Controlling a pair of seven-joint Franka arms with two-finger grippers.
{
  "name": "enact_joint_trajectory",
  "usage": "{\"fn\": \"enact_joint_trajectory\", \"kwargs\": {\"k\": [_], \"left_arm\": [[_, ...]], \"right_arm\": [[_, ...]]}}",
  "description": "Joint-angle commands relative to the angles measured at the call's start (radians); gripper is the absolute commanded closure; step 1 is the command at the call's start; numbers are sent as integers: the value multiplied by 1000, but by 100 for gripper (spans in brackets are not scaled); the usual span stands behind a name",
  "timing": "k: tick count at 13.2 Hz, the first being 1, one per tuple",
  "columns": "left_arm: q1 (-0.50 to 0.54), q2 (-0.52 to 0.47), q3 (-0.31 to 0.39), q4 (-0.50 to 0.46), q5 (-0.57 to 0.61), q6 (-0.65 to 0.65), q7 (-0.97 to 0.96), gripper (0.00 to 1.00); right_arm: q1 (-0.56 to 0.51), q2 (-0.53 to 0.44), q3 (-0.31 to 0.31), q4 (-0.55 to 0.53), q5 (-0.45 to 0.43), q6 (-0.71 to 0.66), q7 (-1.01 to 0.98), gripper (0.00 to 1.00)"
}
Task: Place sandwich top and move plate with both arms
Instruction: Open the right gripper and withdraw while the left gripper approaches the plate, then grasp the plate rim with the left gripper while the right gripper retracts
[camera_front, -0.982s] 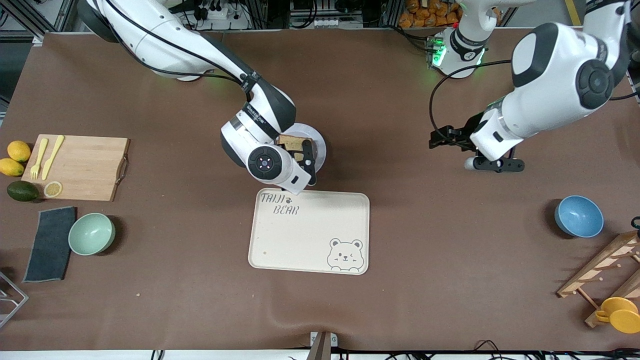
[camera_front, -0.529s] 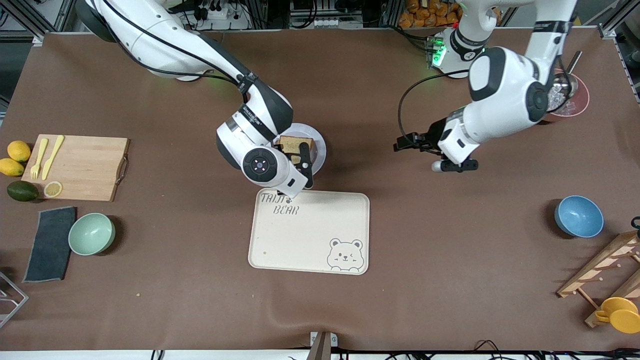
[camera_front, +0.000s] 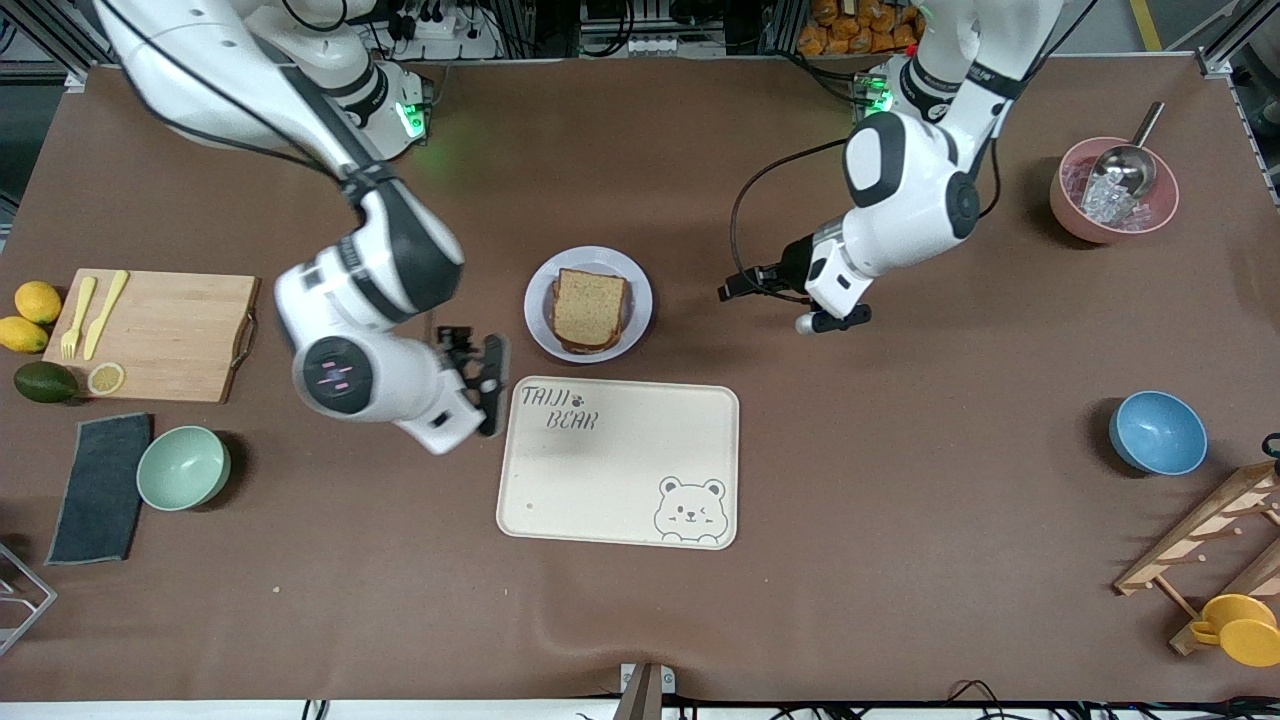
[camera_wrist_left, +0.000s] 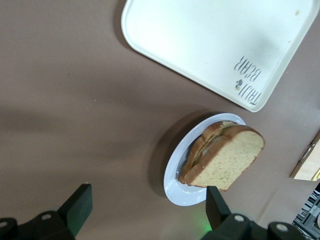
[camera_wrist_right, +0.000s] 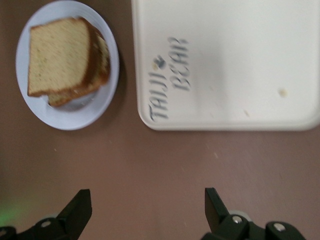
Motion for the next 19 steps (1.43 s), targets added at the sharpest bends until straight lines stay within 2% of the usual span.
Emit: {"fn": "enact_joint_trajectory", "kwargs": {"k": [1,3,6,7,9,12,15,17,19], "left_arm": [[-8,92,-11,10,-84,70,134,0],[-25,134,-11,10,-245,108,321,0],[-53,195,-11,18,-577,139,687,0],[-53,215,-11,19,-680,139,810,0],[-45,246,-11,21,-807,136,983,0],[-42,281,-11,52,-887,112,1034,0],[-31,281,-11,61,-919,37,1035,0],[-5,297,-11,61,-945,-24,1103,0],[19,326,-10,62,-954,-75,1189,2]], "right_arm": [[-141,-20,18,-17,-29,1,-2,0],[-239,-34,18,-17,-74,31,9,0],[-353,-54,18,-19,-74,84,61,0],[-375,-58,18,-19,-74,114,94,0],[-389,-63,18,-19,-75,182,212,0],[-381,-60,16,-22,-109,225,477,0],[-372,-61,19,-27,-201,275,749,0],[-366,-60,19,-27,-207,277,957,0],[-366,-63,19,-30,-206,262,1077,0]]}}
